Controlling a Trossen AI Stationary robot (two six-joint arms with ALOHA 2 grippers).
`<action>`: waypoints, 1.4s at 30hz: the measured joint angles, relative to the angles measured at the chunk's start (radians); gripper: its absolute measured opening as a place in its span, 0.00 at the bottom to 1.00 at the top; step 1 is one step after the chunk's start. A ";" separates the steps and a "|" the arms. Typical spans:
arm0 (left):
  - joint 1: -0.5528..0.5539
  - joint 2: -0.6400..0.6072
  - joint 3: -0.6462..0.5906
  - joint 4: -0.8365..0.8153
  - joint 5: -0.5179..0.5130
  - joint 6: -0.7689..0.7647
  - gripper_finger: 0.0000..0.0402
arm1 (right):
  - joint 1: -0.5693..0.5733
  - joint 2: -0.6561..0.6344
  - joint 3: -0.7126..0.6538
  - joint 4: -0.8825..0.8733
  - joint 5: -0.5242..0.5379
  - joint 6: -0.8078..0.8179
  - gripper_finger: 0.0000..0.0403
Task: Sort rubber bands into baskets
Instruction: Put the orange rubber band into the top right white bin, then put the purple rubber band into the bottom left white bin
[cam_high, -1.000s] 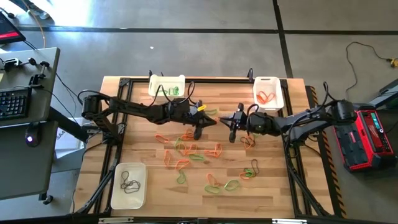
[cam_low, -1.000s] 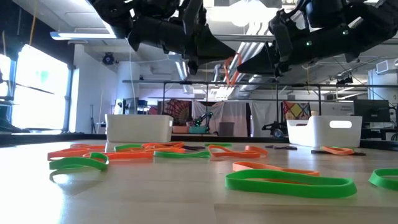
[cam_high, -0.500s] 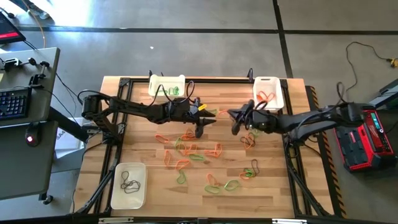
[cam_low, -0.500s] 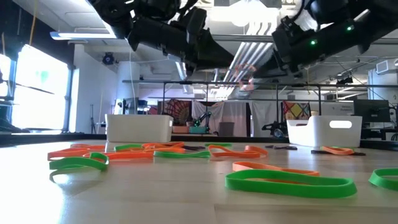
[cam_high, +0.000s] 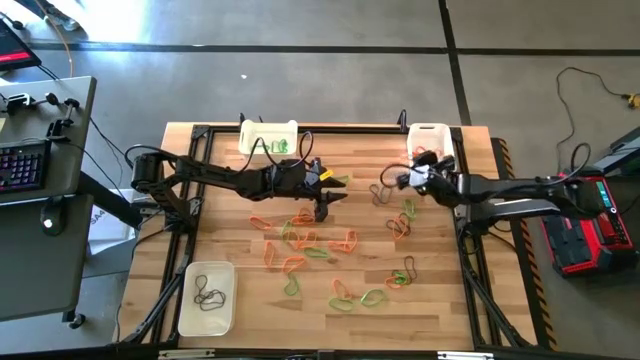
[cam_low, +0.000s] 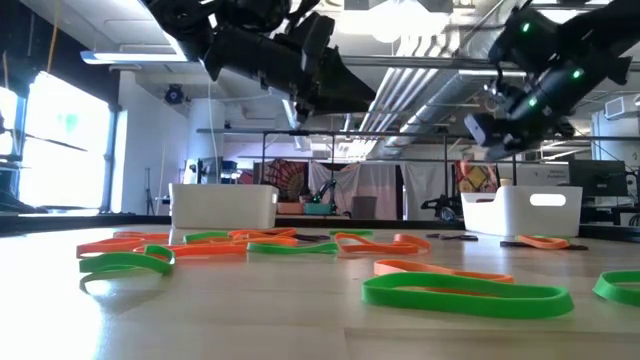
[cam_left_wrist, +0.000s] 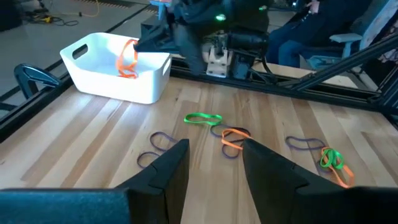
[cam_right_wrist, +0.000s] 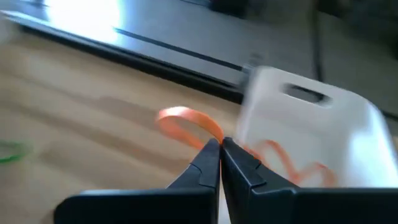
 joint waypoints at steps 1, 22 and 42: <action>0.000 0.000 0.000 -0.006 0.000 0.001 0.36 | -0.031 0.003 0.000 -0.022 0.008 0.026 0.00; 0.000 0.000 0.000 -0.114 0.000 -0.023 0.36 | -0.386 0.157 0.001 -0.078 -0.166 0.076 0.33; -0.016 0.000 -0.060 -0.027 0.020 0.039 0.08 | -0.038 0.044 0.225 -0.162 -0.379 -0.066 0.04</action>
